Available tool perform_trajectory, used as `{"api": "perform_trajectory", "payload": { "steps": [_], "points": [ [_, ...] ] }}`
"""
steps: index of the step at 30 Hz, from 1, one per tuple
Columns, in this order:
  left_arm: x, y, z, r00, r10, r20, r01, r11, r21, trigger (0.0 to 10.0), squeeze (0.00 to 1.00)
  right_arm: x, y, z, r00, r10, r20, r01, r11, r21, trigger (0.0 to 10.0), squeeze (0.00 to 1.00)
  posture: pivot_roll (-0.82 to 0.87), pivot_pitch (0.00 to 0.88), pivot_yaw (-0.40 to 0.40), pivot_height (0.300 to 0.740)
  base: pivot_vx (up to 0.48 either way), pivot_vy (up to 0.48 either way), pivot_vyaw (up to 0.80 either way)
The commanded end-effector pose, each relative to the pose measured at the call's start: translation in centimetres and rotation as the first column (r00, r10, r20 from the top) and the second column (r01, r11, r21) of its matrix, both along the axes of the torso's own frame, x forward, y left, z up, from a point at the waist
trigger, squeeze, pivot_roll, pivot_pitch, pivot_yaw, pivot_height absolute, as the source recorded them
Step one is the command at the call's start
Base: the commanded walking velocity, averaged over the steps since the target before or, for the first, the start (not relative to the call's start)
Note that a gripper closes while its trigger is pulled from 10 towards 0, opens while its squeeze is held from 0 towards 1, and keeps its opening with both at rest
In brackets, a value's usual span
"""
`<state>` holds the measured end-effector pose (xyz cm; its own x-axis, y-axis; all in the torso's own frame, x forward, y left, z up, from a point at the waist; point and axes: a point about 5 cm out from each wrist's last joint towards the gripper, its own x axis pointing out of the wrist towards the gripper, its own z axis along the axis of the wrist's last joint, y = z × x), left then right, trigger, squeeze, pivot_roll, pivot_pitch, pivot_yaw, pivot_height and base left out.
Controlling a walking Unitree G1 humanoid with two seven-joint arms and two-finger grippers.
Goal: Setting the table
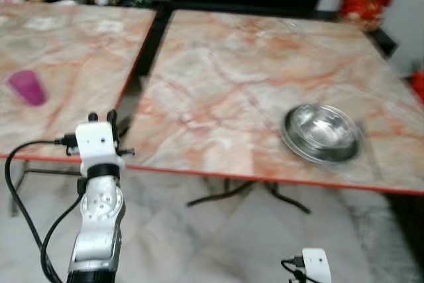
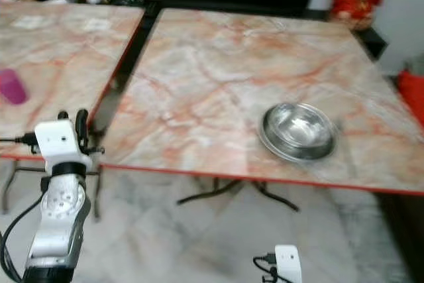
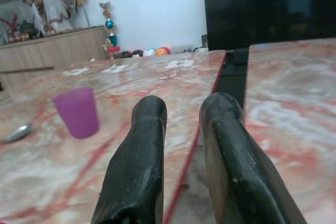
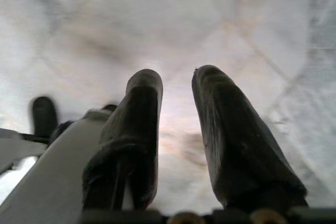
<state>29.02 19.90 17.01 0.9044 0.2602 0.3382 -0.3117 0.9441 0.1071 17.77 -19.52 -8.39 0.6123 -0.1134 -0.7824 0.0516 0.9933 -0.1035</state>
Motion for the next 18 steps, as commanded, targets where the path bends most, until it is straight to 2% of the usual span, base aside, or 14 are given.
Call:
{"api": "perform_trajectory", "payload": {
  "steps": [1, 18],
  "points": [
    [0.19, -0.58, 0.32, 1.0, -0.028, 0.003, 0.028, 1.0, -0.001, 10.0, 0.0, -0.99, -0.67, -0.36, 0.999, -0.026, -0.026, 0.025, 1.0, -0.008, 10.0, 0.0, -0.04, 0.11, -0.025, 0.74, 0.0, 0.48, 0.0],
    [-0.31, -0.3, 0.15, 0.999, -0.044, -0.015, 0.044, 0.999, 0.011, 10.0, 0.0, -1.12, -0.5, -0.42, 0.999, -0.027, -0.025, 0.027, 1.0, 0.002, 10.0, 0.0, -0.03, 0.112, -0.021, 0.74, 0.0, 0.48, 0.0]
  ]
}}
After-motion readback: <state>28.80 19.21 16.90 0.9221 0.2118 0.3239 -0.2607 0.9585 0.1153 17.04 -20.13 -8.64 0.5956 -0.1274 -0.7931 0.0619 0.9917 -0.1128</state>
